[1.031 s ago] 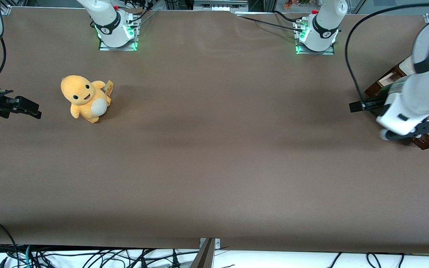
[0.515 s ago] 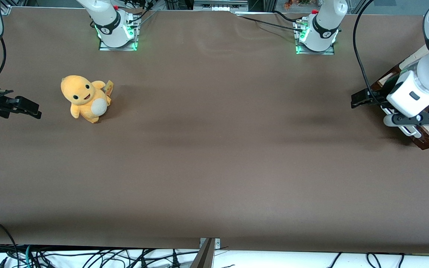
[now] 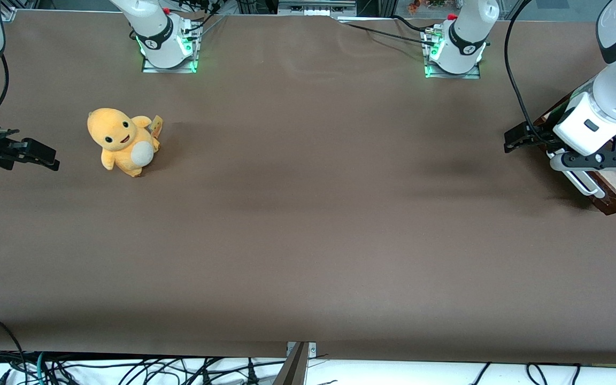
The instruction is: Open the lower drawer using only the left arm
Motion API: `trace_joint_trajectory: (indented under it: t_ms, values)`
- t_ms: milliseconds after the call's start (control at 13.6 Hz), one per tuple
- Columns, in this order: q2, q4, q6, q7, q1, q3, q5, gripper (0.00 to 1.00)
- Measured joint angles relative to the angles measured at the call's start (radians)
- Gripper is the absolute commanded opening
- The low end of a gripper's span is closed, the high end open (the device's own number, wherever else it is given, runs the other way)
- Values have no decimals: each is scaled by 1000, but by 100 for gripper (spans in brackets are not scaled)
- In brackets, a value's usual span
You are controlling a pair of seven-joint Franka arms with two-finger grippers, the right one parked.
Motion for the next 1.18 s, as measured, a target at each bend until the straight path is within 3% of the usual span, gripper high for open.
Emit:
trace_joint_trajectory:
  t_ms: [515, 1178]
  values:
    - [-86, -105, 58, 1, 1, 2, 0, 100]
    - [-72, -62, -3, 5, 1, 2, 5, 100]
